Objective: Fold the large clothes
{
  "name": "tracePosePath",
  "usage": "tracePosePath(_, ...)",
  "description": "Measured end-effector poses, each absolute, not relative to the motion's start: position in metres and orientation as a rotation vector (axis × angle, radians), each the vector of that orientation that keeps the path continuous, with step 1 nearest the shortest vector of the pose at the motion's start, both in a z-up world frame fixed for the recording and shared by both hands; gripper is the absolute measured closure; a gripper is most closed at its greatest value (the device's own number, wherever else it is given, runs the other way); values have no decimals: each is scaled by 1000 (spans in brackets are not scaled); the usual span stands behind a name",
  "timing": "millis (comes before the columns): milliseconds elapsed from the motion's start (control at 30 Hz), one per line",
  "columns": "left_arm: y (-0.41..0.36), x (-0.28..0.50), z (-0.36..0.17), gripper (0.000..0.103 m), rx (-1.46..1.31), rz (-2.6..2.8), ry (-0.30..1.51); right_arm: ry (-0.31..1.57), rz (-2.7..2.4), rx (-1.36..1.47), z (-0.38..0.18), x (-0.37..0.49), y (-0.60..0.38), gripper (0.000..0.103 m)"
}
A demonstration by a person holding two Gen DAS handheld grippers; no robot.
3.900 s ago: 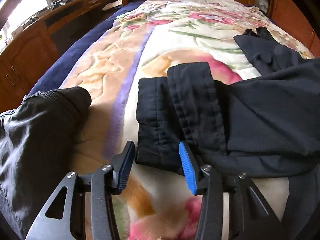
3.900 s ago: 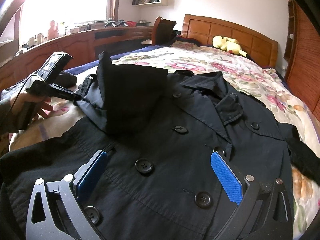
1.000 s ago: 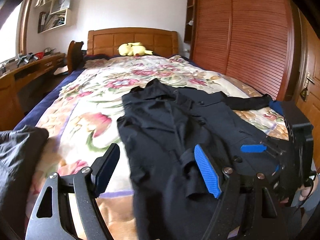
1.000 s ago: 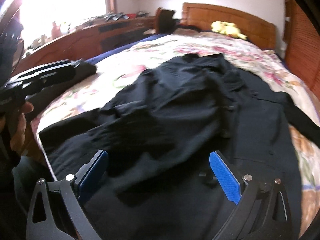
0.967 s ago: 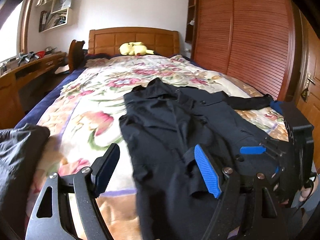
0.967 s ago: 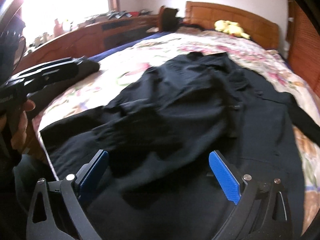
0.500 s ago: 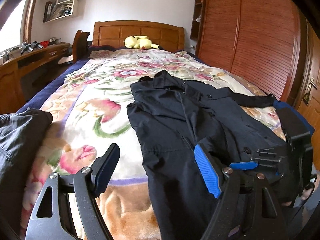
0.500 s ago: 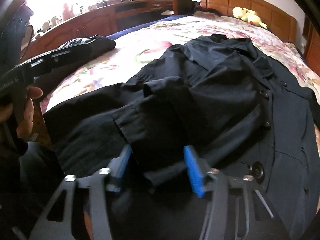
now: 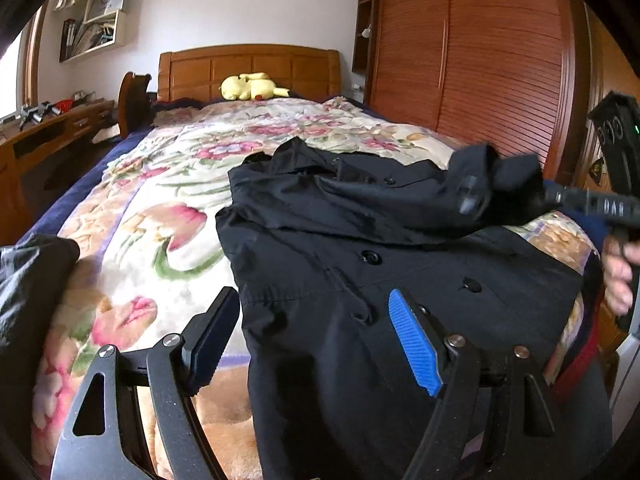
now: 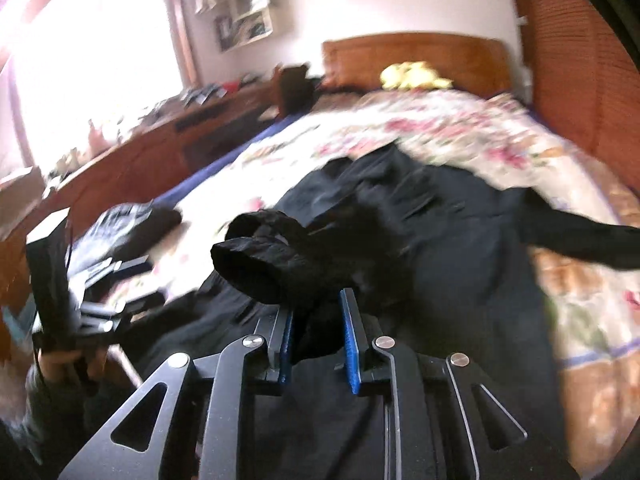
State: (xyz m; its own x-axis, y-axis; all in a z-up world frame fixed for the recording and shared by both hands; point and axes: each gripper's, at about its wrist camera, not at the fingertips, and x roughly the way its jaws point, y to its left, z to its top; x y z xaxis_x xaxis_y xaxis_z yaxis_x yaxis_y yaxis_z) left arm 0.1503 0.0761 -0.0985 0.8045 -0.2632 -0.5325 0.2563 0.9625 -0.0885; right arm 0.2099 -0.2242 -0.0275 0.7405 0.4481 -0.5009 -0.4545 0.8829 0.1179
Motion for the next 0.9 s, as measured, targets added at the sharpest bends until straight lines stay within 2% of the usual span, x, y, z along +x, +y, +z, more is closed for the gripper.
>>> tracePosePath(133,74,147,-92,25,-21,-294,551,532,463,126,-21,208,-266,84)
tracePosePath(200,71,148,-91,25,-19,-295,542,538,425,127,-24,209,-280,89)
tracePosePath(267,67,149,-90,25,-8,-283,538,548,397,117,-28,210,-288,89)
tracePosePath(900,19,164,-84,25,20,-354,528,646,269,50,-36,198,-283,91)
